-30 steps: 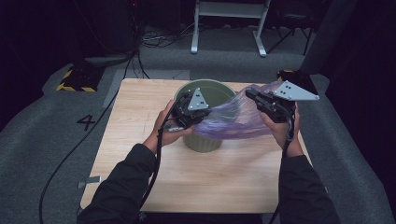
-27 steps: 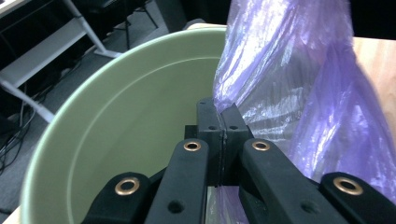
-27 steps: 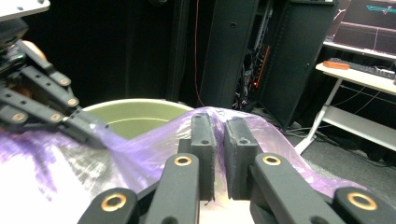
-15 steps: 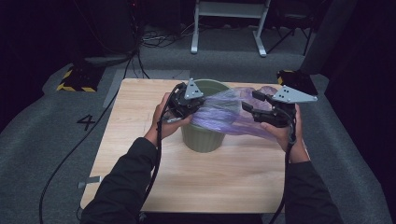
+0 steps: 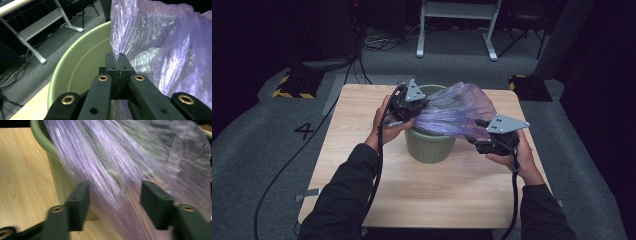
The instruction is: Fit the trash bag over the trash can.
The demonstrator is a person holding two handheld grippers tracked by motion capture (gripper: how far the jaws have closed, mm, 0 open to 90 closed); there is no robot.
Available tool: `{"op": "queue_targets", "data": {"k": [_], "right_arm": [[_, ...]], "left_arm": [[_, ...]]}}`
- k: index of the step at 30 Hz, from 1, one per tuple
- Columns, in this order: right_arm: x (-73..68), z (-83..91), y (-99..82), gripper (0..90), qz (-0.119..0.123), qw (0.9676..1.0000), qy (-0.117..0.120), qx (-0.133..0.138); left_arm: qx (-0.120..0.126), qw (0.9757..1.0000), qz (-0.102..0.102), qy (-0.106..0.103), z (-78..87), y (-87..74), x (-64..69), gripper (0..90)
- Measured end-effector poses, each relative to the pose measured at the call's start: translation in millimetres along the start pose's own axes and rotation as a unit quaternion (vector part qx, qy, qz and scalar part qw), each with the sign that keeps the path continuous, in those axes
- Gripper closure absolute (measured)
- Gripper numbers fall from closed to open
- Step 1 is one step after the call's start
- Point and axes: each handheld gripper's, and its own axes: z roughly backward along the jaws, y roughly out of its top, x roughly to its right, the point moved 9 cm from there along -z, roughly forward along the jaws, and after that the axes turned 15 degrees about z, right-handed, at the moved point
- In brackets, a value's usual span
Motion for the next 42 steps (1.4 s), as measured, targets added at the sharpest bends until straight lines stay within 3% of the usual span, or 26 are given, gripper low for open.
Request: {"op": "queue_targets", "data": {"k": [3,9,12,15,18,19,22,23,26,33,34,37,40,42], "right_arm": [[0.2,-4.7,-5.9,60.2,-0.006,1.0,0.004,0.006],[5.6,-8.0,-10.2,86.6,-0.009,0.9994,-0.018,0.027],[8.2,-6.1,-6.1,89.3,-0.007,0.9987,-0.034,0.036],[10.8,-2.6,0.5,89.6,0.0,0.9978,-0.052,0.041],[12.7,-1.4,5.2,89.5,0.007,0.9977,-0.059,0.034],[13.3,-1.6,6.1,89.5,0.01,0.9976,-0.062,0.029],[14.4,-2.7,8.1,89.6,0.016,0.9976,-0.065,0.02],[14.7,-2.9,8.7,89.6,0.015,0.9975,-0.066,0.019],[16.5,-3.1,9.1,89.6,0.011,0.9973,-0.071,0.017],[23.7,-1.3,1.9,89.7,0.001,0.9961,-0.088,-0.001],[25.0,-0.7,0.7,89.7,0.0,0.9959,-0.09,-0.003],[28.2,0.1,-1.7,89.6,-0.006,0.9952,-0.097,-0.006],[27.8,0.8,-1.1,89.5,-0.007,0.9954,-0.095,-0.001],[26.5,1.2,0.7,89.1,-0.004,0.9957,-0.093,0.005]], "left_arm": [[0.0,1.0,-0.004,-0.001,-0.2,-0.2,-1.3,89.8],[0.001,1.0,-0.001,0.005,-1.0,-0.5,-4.5,88.1],[0.003,0.9999,0.008,0.011,-0.9,-0.6,-7.2,79.3],[0.009,0.9996,0.019,0.018,1.2,1.4,-8.6,63.6],[0.018,0.9992,0.034,0.013,8.3,6.2,-6.3,42.5],[0.027,0.9989,0.036,0.016,12.3,8.9,-6.7,38.1],[0.042,0.9981,0.045,0.001,21.3,14.4,-6.9,30.1],[0.055,0.9968,0.056,-0.018,30.4,19.2,-7.1,29.3],[0.059,0.9968,0.05,-0.018,39.9,21.5,-8.9,27.7],[0.049,0.997,0.019,-0.057,49.6,14.9,3.8,27.5],[0.033,0.9972,0.008,-0.066,47.7,10.8,10.7,27.9],[0.014,0.9967,-0.004,-0.079,42.3,7.3,21.5,29.0],[0.007,0.9978,-0.031,-0.058,34.6,5.7,29.1,37.9],[0.001,0.9974,-0.04,-0.06,29.0,4.6,34.5,43.5]]}}
